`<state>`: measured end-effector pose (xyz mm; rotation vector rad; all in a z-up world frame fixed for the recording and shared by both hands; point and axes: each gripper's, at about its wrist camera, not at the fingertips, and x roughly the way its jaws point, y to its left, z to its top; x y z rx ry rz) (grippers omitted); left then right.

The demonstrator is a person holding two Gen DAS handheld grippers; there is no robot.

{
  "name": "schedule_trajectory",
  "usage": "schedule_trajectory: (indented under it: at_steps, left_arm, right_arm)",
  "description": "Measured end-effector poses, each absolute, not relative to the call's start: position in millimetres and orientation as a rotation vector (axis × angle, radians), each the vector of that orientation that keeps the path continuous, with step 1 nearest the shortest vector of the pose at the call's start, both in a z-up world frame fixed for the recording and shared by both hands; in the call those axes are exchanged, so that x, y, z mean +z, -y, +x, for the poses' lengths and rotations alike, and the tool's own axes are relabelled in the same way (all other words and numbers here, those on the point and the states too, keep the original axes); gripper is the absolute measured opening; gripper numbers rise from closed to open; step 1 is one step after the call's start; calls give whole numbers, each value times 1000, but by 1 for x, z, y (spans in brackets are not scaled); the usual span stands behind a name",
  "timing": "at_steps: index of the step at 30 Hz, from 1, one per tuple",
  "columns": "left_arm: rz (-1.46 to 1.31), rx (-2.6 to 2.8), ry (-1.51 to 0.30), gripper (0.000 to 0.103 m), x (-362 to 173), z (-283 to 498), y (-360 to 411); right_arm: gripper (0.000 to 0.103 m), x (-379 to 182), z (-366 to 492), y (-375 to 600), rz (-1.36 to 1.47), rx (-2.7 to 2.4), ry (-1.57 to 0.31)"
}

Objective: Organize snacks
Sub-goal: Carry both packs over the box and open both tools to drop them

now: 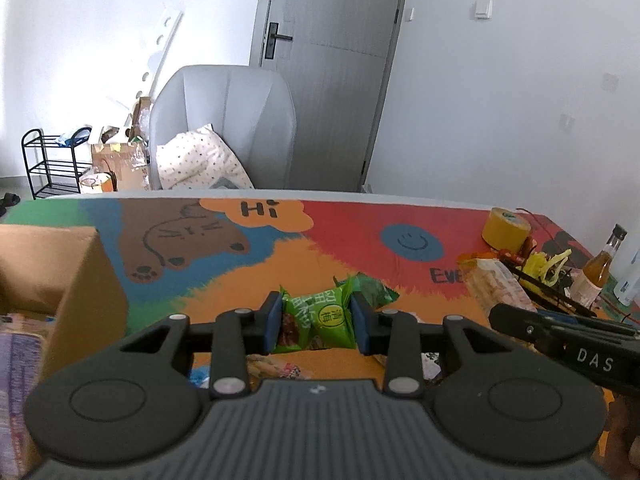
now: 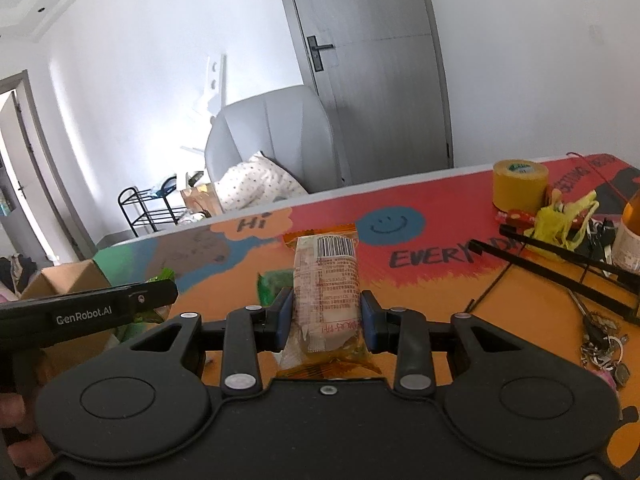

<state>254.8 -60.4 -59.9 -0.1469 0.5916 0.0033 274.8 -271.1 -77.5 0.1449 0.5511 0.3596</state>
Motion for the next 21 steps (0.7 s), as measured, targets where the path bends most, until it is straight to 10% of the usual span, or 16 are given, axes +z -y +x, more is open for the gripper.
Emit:
schedule_trajectory:
  at_steps: [21]
  left_arm:
    - [-164, 69, -486, 35, -13, 211, 9]
  right_arm:
    - [33, -34, 260, 212, 95, 462, -457]
